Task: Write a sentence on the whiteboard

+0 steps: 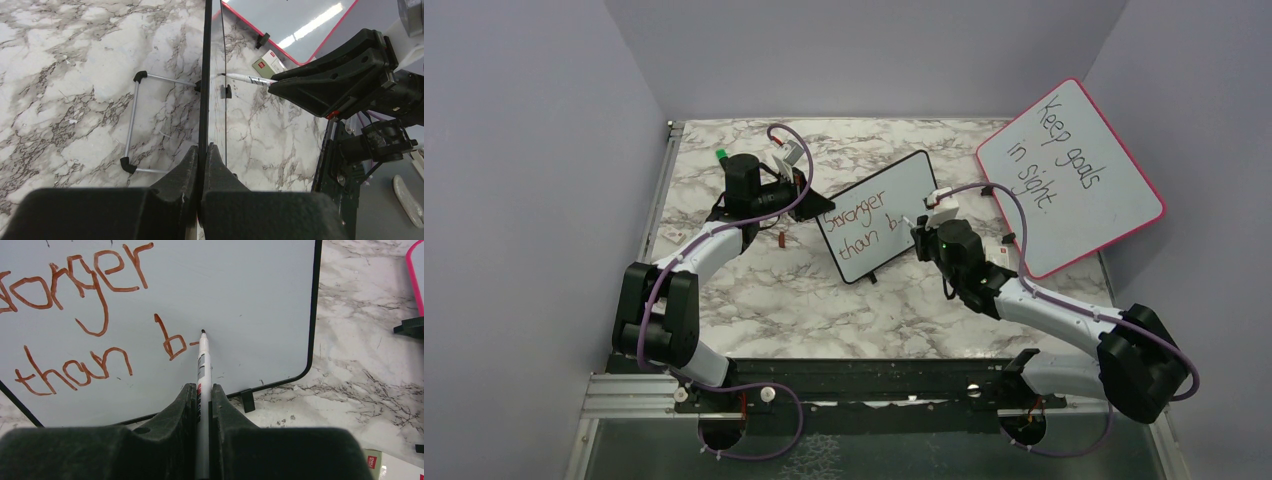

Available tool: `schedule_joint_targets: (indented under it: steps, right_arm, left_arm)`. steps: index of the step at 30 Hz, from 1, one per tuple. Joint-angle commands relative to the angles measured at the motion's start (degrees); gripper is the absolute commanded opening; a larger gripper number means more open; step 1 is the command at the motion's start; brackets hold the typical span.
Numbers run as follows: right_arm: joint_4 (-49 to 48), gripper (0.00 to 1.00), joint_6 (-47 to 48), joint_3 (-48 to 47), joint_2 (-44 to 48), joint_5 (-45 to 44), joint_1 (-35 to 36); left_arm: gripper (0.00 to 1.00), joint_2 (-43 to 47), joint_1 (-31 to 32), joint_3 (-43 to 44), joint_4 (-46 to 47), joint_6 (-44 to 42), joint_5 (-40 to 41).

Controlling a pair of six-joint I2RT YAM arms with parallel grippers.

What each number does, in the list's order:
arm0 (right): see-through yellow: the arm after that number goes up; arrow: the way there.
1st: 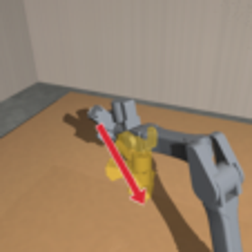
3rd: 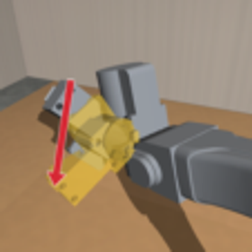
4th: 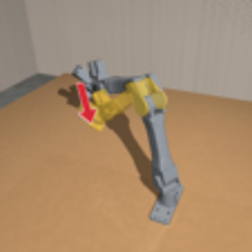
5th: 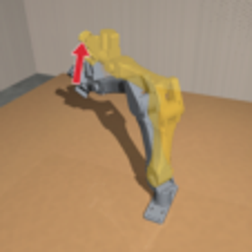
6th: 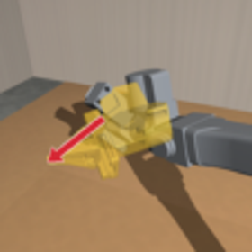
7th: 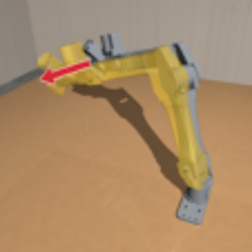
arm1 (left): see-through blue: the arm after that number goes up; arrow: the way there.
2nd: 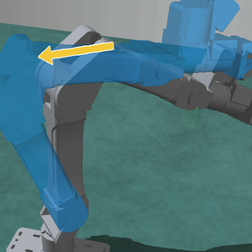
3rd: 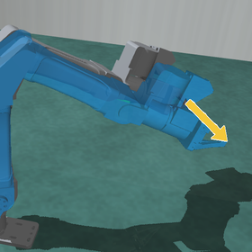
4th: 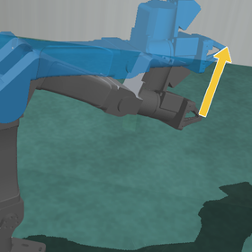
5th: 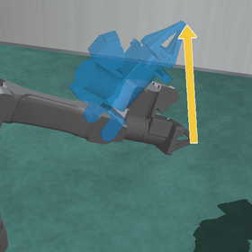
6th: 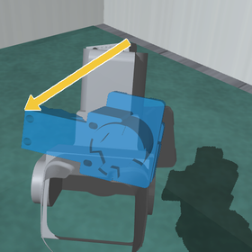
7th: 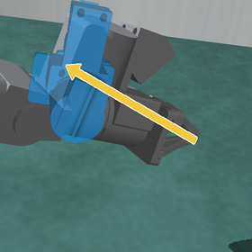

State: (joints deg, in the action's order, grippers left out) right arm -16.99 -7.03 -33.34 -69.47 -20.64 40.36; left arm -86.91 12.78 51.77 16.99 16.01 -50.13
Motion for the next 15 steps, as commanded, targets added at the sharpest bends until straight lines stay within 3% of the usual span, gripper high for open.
schedule_joint_targets:
  steps: [1,15]
  right_arm:
    - [0.1,0.01,-0.4,-0.7,0.5,-0.6,-0.2]
    - [3.7,0.01,-1.9,0.4,1.9,1.0,-0.2]
  left_arm:
    - [0.00,-2.6,0.1,-1.1,-6.7,-4.1,3.4]
    - [0.00,-2.3,0.1,-1.2,-6.6,-4.0,3.5]
